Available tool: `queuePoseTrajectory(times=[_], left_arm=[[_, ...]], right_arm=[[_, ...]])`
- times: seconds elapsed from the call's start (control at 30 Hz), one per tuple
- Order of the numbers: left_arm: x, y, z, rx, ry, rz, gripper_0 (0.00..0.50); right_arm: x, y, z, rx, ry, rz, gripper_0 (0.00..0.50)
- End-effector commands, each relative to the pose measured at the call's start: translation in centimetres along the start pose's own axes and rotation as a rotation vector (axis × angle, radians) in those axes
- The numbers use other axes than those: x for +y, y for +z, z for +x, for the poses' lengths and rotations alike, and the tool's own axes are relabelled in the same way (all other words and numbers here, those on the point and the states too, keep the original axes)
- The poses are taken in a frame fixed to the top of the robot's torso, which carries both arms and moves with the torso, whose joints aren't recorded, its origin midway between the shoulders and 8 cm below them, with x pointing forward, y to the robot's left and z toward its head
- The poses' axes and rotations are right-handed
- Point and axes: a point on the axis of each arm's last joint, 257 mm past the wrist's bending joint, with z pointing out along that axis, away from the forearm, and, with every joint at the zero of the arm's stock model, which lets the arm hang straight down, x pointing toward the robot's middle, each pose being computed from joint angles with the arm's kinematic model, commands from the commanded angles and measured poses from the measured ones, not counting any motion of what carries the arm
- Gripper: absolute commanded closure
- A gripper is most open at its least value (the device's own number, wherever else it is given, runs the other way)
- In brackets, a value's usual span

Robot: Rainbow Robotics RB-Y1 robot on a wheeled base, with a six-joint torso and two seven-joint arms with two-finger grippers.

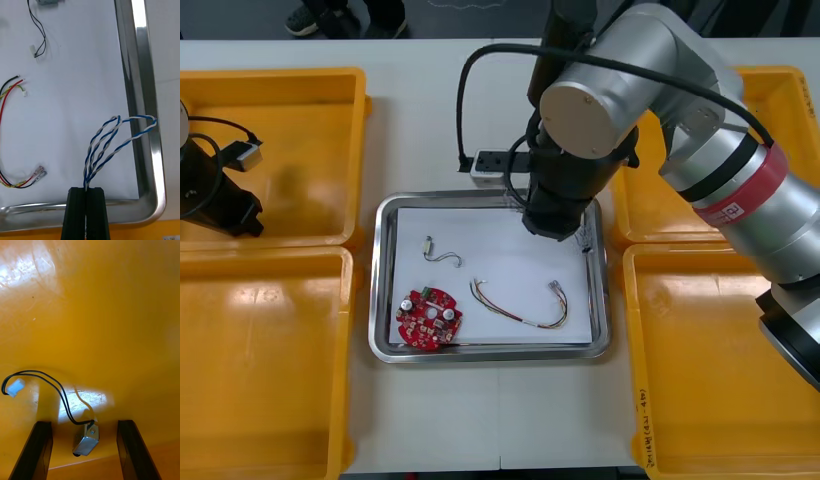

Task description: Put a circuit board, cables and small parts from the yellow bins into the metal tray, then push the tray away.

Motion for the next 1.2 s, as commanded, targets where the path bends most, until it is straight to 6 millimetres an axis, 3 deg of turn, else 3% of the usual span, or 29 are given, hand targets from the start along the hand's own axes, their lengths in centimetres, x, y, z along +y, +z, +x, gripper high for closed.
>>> queuePoseTrajectory(times=[0.03, 0.2, 0.27, 0.33, 0.37, 0.47, 0.77, 0.97, 1.07, 1.1, 1.17, 1.2], left_arm=[[-0.1, 0.4, 0.1, -0.013, -0.022, 0.001, 0.0], [0.0, 0.4, 0.2, -0.01, -0.018, -0.005, 0.0], [0.1, 0.4, 0.2, -0.008, -0.019, -0.006, 0.102], [0.1, 0.4, 0.2, -0.008, -0.016, -0.006, 0.385], [0.1, 0.4, 0.2, -0.008, -0.016, -0.007, 0.428], [0.0, 0.5, 0.2, -0.008, -0.014, -0.008, 0.492], [0.0, 0.0, -0.4, -0.018, -0.017, -0.013, 0.5], [0.2, -2.1, -2.1, -0.049, -0.05, 0.0, 0.5], [0.4, -4.1, -3.3, -0.071, -0.082, 0.018, 0.5], [0.5, -4.6, -3.6, -0.079, -0.09, 0.023, 0.5], [0.7, -6.4, -4.3, -0.104, -0.113, 0.041, 0.5], [0.8, -7.1, -4.5, -0.112, -0.122, 0.049, 0.5]], right_arm=[[0.2, -0.2, -2.9, -0.02, -0.059, 0.043, 0.5], [0.5, 1.3, -3.3, -0.016, -0.066, 0.039, 0.5], [0.6, 1.8, -3.5, -0.012, -0.074, 0.042, 0.5], [0.7, 2.4, -3.7, -0.008, -0.086, 0.049, 0.5], [0.7, 2.8, -3.7, -0.006, -0.089, 0.053, 0.5], [0.8, 3.7, -3.9, -0.006, -0.101, 0.06, 0.5], [1.2, 5.5, -4.3, -0.007, -0.106, 0.058, 0.5], [1.1, 5.4, -4.3, -0.007, -0.108, 0.061, 0.491], [1.0, 5.4, -4.3, -0.005, -0.11, 0.063, 0.326], [1.0, 5.4, -4.3, -0.005, -0.107, 0.063, 0.297], [0.8, 5.4, -4.2, -0.002, -0.104, 0.069, 0.123], [0.7, 5.3, -4.1, -0.002, -0.103, 0.07, 0.067]])
